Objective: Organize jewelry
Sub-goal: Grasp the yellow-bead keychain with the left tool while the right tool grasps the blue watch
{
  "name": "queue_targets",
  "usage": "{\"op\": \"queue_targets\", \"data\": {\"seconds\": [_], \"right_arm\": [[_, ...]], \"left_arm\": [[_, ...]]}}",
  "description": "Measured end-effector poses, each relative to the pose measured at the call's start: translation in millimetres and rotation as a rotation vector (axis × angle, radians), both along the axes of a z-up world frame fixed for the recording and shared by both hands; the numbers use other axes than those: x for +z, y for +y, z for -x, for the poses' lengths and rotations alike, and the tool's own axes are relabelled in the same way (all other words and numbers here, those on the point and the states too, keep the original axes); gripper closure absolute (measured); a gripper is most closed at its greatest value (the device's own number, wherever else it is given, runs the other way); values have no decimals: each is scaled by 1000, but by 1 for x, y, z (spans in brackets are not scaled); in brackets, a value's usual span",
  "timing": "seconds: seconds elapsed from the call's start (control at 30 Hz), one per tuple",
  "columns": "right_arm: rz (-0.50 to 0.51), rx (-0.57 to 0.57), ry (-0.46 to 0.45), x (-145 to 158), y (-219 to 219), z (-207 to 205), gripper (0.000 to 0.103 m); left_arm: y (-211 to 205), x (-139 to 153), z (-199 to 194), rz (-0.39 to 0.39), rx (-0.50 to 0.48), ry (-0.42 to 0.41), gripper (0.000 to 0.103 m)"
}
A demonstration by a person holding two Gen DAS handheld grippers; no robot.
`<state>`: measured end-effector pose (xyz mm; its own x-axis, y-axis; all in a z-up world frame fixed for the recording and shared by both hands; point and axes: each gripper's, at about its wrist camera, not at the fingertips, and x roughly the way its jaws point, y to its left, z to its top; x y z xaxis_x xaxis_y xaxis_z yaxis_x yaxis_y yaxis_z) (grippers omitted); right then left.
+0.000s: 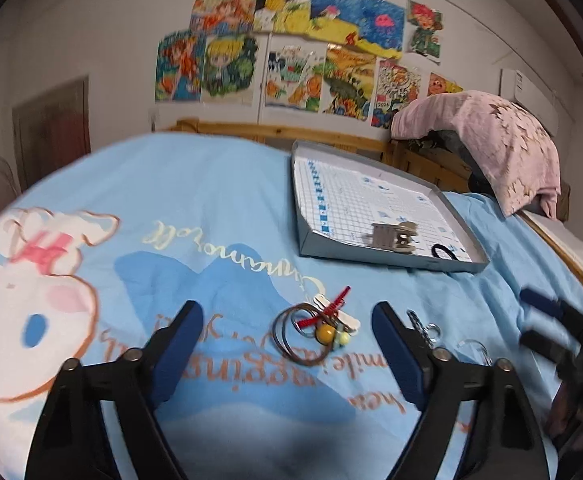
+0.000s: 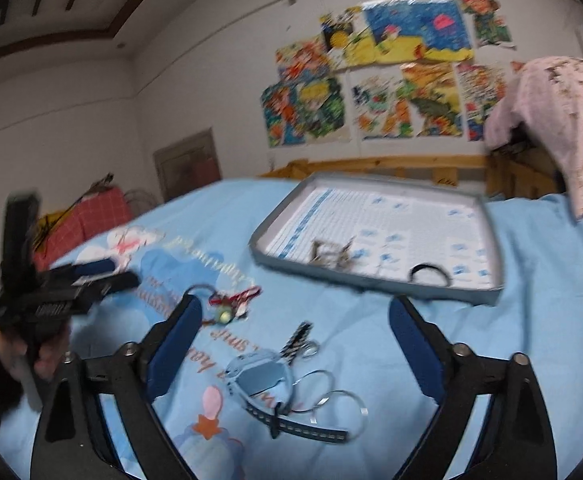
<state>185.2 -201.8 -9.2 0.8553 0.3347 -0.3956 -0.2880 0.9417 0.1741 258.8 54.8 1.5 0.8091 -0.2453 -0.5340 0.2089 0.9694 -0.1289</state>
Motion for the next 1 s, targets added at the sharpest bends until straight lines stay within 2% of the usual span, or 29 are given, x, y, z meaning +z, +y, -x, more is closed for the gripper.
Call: {"op": "queue_targets", "data": {"seconds": [0.13, 0.3, 0.43, 0.57, 0.63, 0.83, 0.87, 0.9, 0.93, 1.0], "right_arm": [[51, 68, 52, -16, 19, -11, 19], [95, 126, 119, -30, 36, -23, 27], [99, 149, 179, -44, 41, -31, 35], [99, 167, 202, -51, 44, -32, 35], [100, 171, 212, -53, 44, -32, 35], [91, 170, 241, -59, 42, -36, 35], [91, 171, 243, -59, 43, -37, 35], [93, 173, 244, -60, 44, -36, 37], [95, 176, 245, -60, 44, -36, 39], [101, 179, 245, -60, 46, -37, 41]], "left_arm": [[-3, -16, -27, 19, -37, 51, 38], [-10, -40, -45, 32, -82, 122, 49], [-10, -55, -46, 49, -97, 155, 50], [-11, -64, -38, 55, -118, 151, 50], [-11, -66, -36, 53, -119, 145, 54], [-7, -70, -36, 65, -94, 145, 77], [-5, -70, -36, 71, -94, 145, 83], [-4, -70, -34, 76, -96, 140, 94], [-5, -68, -32, 84, -110, 130, 98], [-12, -60, -23, 79, -159, 84, 99]]}}
